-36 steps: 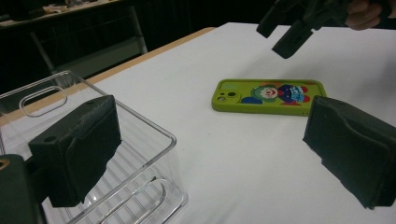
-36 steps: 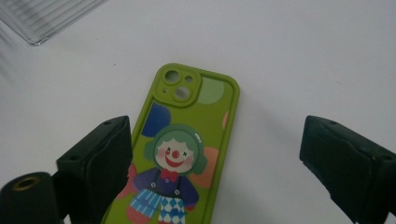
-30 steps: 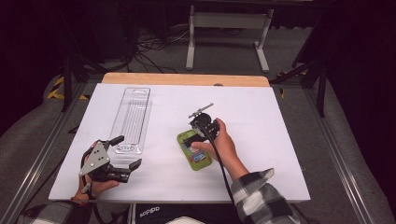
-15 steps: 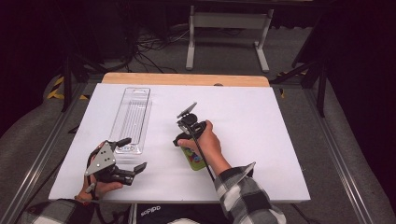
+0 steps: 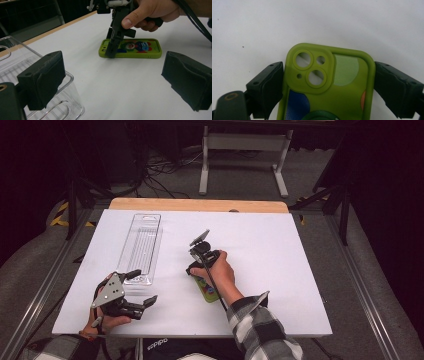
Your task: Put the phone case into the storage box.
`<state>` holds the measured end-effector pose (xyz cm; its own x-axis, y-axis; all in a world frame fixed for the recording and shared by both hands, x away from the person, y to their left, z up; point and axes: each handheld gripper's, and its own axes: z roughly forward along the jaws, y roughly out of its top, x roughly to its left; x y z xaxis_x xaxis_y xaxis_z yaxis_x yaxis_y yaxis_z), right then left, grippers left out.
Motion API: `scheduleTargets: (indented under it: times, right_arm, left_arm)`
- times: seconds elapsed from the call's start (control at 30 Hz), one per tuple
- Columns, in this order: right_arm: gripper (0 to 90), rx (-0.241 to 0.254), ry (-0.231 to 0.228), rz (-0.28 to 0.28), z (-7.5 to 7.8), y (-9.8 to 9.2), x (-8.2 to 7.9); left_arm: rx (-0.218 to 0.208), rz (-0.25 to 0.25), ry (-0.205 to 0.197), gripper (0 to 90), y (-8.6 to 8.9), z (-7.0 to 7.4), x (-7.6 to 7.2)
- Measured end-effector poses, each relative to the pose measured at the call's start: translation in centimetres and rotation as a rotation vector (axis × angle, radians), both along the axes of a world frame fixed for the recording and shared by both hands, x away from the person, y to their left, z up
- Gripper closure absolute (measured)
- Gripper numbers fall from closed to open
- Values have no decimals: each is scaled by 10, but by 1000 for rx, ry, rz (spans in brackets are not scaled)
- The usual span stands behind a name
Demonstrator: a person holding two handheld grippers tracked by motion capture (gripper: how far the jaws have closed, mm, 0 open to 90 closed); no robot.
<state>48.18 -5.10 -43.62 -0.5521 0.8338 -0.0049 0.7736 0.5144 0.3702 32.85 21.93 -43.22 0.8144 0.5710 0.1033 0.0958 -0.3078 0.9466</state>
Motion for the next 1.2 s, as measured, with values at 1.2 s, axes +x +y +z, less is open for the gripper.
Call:
scheduleTargets:
  times: [1.2]
  right_arm:
    - [168,290,-355,28,54,-64,-67]
  left_arm:
    - [-14,49,-6,60,0,3,6]
